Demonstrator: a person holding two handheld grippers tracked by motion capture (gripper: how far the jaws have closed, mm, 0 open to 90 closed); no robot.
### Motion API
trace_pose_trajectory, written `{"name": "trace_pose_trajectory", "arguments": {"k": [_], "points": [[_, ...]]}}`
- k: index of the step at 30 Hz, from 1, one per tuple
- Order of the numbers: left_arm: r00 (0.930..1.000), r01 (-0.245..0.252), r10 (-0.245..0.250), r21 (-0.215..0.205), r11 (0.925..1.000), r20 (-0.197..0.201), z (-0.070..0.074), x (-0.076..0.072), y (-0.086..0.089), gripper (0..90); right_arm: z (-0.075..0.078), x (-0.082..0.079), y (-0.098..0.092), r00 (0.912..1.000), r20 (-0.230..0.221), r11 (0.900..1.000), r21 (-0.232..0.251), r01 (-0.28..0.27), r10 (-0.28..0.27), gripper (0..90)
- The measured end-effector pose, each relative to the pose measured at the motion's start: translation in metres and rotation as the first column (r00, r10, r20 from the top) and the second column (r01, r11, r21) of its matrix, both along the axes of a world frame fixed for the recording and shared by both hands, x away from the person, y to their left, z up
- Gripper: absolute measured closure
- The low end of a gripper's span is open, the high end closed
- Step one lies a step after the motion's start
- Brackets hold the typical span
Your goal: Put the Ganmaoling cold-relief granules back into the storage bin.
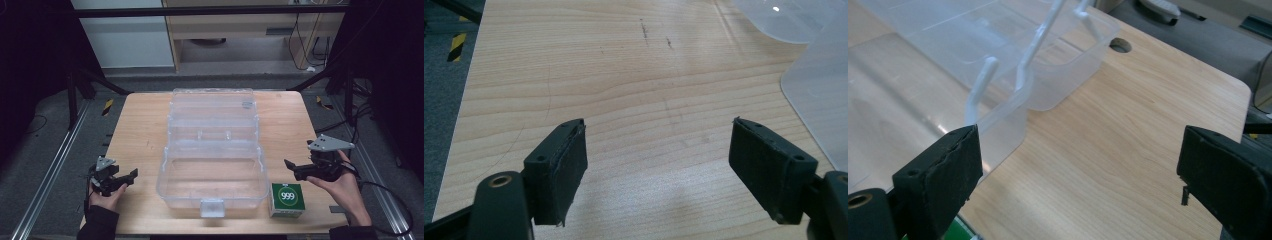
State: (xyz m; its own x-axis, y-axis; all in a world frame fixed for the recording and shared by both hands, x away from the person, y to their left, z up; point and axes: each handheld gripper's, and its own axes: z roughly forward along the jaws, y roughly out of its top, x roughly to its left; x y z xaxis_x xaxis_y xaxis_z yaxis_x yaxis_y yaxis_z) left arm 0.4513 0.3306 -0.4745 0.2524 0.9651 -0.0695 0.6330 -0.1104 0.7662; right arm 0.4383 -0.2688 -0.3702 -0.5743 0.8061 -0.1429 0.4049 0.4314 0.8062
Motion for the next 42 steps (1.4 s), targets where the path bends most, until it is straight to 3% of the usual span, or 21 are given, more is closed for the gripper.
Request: {"name": "trace_pose_trajectory", "arguments": {"k": [6,12,19,27,35,37,42], "points": [[1.0000,0.006,-0.006,0.002,1.0000,-0.004,-0.001,0.000,-0.001,22.6,0.008,-0.004,0.005,0.9958,-0.031,0.995,-0.054,-0.088,0.086,3.1],[0.9999,0.011,-0.011,0.006,0.9999,-0.008,-0.001,0.001,-0.002,22.5,0.013,-0.008,0.009,0.9871,-0.048,0.985,-0.067,-0.156,0.153,2.8],[0.9998,0.017,-0.017,0.009,0.9998,-0.013,-0.002,0.001,-0.003,22.3,0.019,-0.012,0.014,0.9711,-0.083,0.964,-0.125,-0.233,0.223,2.8],[0.9996,0.023,-0.022,0.012,0.9997,-0.019,-0.002,0.001,-0.003,22.1,0.019,-0.015,0.022,0.9362,-0.176,0.922,-0.193,-0.336,0.304,2.8],[0.9996,0.023,-0.023,0.013,0.9996,-0.018,-0.002,0.001,-0.003,22.1,0.012,-0.019,0.027,0.9060,-0.249,0.889,-0.226,-0.398,0.342,3.1],[0.9995,0.025,-0.025,0.013,0.9996,-0.019,-0.002,0.001,-0.003,22.1,0.009,-0.020,0.029,0.8924,-0.276,0.876,-0.234,-0.423,0.357,2.9],[0.9995,0.026,-0.026,0.014,0.9996,-0.020,-0.003,0.001,-0.003,22.1,0.003,-0.023,0.032,0.8743,-0.312,0.853,-0.257,-0.454,0.372,2.7]]}}
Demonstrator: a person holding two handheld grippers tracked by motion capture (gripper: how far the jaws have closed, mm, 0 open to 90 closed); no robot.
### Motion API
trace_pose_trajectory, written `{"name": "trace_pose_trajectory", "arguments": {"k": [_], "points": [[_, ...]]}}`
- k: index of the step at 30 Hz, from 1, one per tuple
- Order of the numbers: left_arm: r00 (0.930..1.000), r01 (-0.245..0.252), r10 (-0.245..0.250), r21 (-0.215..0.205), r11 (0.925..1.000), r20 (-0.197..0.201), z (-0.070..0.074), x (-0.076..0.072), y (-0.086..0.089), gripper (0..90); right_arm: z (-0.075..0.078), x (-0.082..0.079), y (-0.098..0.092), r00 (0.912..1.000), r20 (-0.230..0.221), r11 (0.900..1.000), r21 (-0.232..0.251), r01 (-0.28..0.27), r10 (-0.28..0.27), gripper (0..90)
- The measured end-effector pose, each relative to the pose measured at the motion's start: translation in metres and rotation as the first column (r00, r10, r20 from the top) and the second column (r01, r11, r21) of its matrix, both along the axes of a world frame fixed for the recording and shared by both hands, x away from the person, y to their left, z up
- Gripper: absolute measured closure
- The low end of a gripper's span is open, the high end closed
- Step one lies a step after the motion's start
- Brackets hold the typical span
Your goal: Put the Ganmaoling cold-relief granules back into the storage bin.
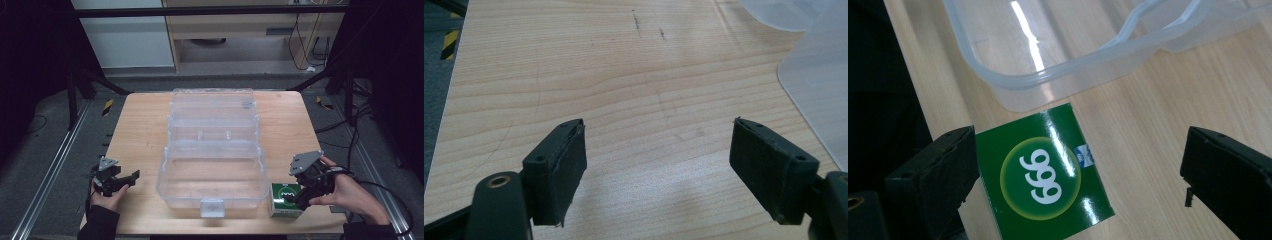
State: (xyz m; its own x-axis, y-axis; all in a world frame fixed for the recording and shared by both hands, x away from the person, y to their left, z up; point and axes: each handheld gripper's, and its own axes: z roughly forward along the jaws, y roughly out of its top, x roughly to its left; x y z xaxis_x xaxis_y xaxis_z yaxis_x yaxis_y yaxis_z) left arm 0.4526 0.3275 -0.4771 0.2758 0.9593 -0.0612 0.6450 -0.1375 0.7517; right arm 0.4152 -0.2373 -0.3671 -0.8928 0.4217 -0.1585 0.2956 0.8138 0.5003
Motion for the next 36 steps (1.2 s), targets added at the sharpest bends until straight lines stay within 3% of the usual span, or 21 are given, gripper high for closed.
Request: {"name": "trace_pose_trajectory", "arguments": {"k": [13,36], "points": [[1.0000,0.001,-0.001,0.001,1.0000,-0.002,0.000,0.000,0.000,22.1,-0.015,-0.005,0.005,0.9965,-0.064,0.995,-0.081,-0.059,0.054,1.6],[1.0000,-0.001,0.001,0.003,1.0000,-0.002,0.000,0.000,0.000,22.1,-0.045,-0.001,0.012,0.9881,-0.111,0.979,-0.161,-0.123,0.106,1.3]]}}
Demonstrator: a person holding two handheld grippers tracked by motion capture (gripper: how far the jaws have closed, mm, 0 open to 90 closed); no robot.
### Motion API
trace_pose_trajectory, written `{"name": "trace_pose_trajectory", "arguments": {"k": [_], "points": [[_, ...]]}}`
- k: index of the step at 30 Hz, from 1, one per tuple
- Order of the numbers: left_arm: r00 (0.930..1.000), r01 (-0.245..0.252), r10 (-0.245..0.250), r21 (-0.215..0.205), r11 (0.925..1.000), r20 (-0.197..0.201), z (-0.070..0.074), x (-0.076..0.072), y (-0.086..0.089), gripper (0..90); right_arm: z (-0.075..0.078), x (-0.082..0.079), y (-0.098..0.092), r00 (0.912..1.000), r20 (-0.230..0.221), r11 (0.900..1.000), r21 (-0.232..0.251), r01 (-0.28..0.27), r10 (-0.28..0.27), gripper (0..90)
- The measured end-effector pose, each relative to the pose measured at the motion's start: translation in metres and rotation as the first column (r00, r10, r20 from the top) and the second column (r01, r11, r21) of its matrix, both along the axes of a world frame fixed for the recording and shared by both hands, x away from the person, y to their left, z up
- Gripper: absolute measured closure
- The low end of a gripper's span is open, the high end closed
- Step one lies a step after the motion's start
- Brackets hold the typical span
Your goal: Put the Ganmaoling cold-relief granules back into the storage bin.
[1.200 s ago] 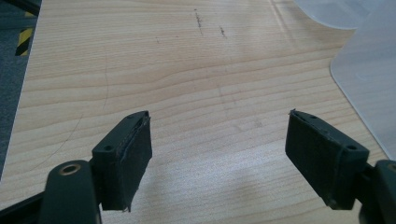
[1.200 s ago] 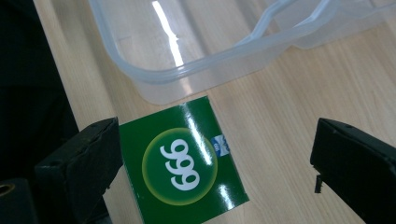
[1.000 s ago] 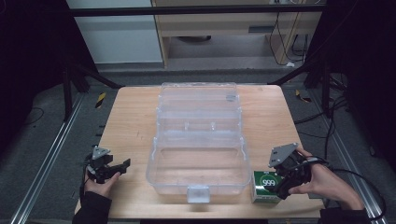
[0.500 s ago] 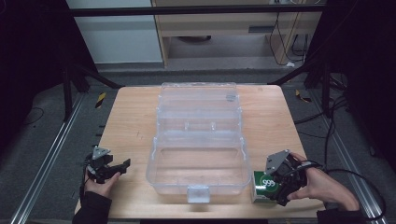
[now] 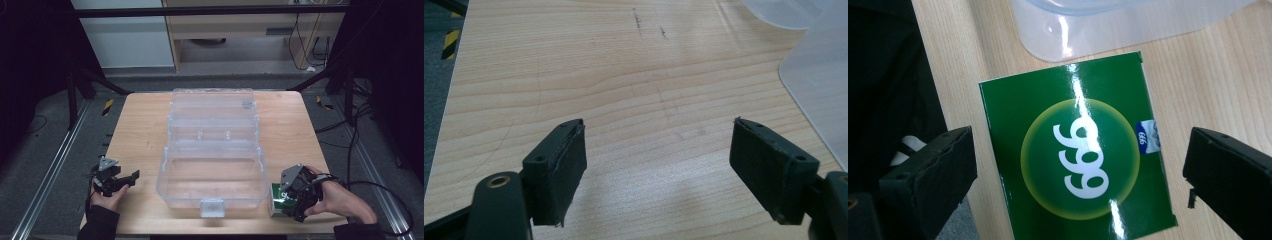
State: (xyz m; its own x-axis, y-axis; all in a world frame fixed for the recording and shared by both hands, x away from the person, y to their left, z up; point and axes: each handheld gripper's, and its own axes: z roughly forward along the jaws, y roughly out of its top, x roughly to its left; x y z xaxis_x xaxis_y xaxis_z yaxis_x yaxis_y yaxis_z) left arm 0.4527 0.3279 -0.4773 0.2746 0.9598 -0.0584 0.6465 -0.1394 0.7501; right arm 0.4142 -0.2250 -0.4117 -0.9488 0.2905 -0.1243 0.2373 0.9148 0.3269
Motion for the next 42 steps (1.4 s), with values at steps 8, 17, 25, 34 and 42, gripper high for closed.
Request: {"name": "trace_pose_trajectory", "arguments": {"k": [8,17,25,34,42], "points": [[1.0000,0.001,-0.001,0.002,1.0000,-0.003,0.000,0.000,0.000,22.1,-0.012,0.004,0.001,0.9998,-0.020,1.000,-0.027,-0.004,0.004,1.3],[1.0000,0.000,0.000,0.001,1.0000,-0.003,-0.001,0.000,0.000,22.1,-0.023,0.009,0.004,0.9984,-0.052,0.998,-0.055,-0.027,0.024,2.9],[1.0000,0.000,0.000,0.002,1.0000,-0.003,-0.001,0.000,0.000,22.1,-0.032,0.014,0.006,0.9962,-0.085,0.996,-0.083,-0.026,0.019,5.4],[1.0000,0.003,-0.003,0.002,1.0000,-0.004,-0.001,0.000,0.000,22.2,-0.032,0.016,0.003,0.9936,-0.113,0.996,-0.085,-0.012,0.002,11.6],[1.0000,0.004,-0.004,0.005,1.0000,-0.006,-0.001,0.001,0.000,22.2,-0.029,0.016,0.001,0.9919,-0.125,0.996,-0.088,0.012,-0.022,14.9]]}}
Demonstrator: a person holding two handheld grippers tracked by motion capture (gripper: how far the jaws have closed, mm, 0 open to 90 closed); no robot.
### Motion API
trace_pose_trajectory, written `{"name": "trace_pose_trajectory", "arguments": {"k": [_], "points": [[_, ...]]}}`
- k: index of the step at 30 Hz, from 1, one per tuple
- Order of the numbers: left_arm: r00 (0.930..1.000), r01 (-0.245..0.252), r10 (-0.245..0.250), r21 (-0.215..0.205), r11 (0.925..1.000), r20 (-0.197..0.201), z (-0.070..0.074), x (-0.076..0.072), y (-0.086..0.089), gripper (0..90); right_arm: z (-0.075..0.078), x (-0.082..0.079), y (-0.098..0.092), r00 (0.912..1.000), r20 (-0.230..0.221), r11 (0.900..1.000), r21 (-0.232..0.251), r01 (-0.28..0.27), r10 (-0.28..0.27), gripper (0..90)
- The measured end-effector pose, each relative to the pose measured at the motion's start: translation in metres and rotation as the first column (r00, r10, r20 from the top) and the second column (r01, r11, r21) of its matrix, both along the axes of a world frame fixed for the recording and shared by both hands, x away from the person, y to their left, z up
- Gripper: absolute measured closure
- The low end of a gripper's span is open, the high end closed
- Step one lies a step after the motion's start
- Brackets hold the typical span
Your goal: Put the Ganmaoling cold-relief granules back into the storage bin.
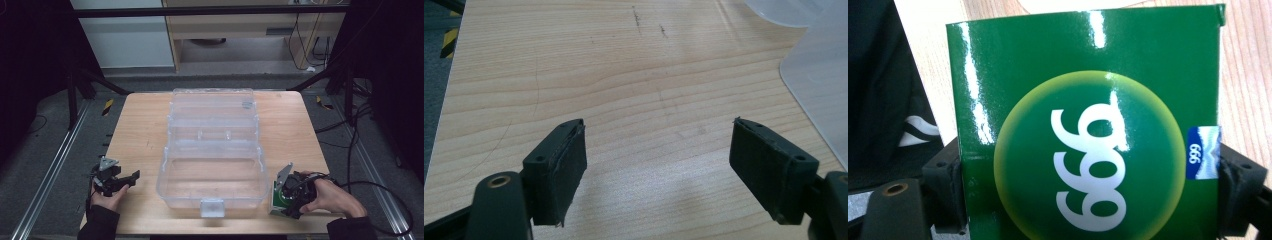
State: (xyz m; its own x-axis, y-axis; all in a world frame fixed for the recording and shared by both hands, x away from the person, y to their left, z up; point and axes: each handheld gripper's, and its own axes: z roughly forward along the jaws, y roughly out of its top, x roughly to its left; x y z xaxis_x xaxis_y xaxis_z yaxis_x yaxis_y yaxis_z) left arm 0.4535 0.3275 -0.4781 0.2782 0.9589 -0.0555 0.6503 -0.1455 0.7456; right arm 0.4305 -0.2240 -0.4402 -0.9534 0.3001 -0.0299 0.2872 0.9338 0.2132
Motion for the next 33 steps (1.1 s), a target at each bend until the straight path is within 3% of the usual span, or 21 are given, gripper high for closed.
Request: {"name": "trace_pose_trajectory", "arguments": {"k": [6,13,16,33], "points": [[1.0000,-0.001,0.001,-0.003,1.0000,-0.001,0.000,0.000,0.000,22.2,0.003,-0.001,-0.002,0.9999,0.011,1.000,0.009,0.011,-0.011,15.1],[1.0000,0.000,0.000,-0.001,1.0000,-0.001,0.000,0.000,0.000,22.2,0.022,-0.007,-0.009,0.9978,0.040,0.997,0.050,0.052,-0.054,15.2],[1.0000,0.000,0.000,-0.001,1.0000,-0.001,0.000,0.000,0.000,22.2,0.031,-0.008,-0.013,0.9960,0.078,0.996,0.075,0.038,-0.044,15.2],[1.0000,0.001,-0.001,-0.004,1.0000,-0.003,0.000,0.000,0.000,22.4,0.085,-0.011,-0.015,0.9845,0.144,0.984,0.159,0.076,-0.100,15.4]]}}
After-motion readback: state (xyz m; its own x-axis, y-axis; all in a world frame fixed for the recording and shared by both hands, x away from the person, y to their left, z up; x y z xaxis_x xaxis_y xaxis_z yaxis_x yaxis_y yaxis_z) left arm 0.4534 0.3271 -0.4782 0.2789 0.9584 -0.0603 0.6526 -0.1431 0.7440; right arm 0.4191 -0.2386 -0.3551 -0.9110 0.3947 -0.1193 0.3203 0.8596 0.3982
